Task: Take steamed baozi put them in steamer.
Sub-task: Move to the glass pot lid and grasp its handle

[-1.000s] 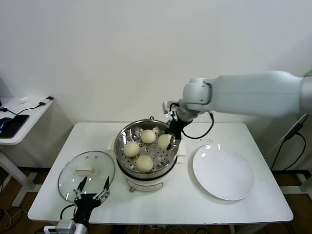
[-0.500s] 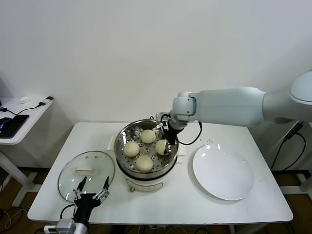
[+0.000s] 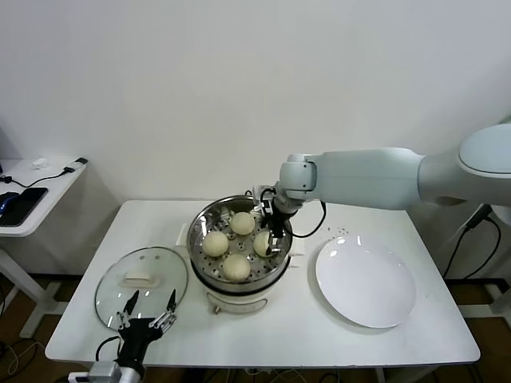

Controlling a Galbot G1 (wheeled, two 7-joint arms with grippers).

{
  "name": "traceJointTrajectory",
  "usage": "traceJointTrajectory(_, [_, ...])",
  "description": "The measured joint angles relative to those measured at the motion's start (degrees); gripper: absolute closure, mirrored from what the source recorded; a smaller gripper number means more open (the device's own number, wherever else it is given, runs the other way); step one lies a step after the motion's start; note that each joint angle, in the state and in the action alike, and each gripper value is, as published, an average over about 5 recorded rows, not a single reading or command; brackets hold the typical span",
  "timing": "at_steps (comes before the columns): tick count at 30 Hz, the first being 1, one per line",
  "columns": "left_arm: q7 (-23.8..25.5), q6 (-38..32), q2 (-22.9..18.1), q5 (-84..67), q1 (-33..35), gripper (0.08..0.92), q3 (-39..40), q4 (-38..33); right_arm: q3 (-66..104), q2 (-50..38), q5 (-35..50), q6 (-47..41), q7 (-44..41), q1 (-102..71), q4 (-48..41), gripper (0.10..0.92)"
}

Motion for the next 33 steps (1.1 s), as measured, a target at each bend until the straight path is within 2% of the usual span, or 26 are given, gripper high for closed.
traceJointTrajectory(7, [0.02,-0.03,0.16,-0.87,0.43,0.177,-0.08,-0.89,3.48,-3.07,1.78,1.61,-1.61,1.86,0.99,0.203])
traceJointTrajectory(11, [-0.16,-0.21,0.23,-1.65,0.36,0.177,-0.21,-1.22,6.88,-6.39,2.96,1.54,0.37,2.16,2.52,0.203])
traceJointTrajectory(23, [0.29,-1.54,0.77,-3.12,-1.94,0.177,-1.42,0.18,23.78,-22.2,1.08,1.46,22.47,-6.35,9.72,0.203])
traceJointTrajectory(28, [-0.38,-2.4,1.33,-4.16,-3.47,0.177,-2.19,1.47,36.67,-29.7,-1.19,2.65,31.66,-17.51,14.07,0.203])
traceJointTrajectory(33, [-0.65,-3.92,2.0,-4.8,-4.97,0.177,-2.62,3.1,54.15,-34.8,-5.12,4.96,37.1,-34.52,17.61,0.203])
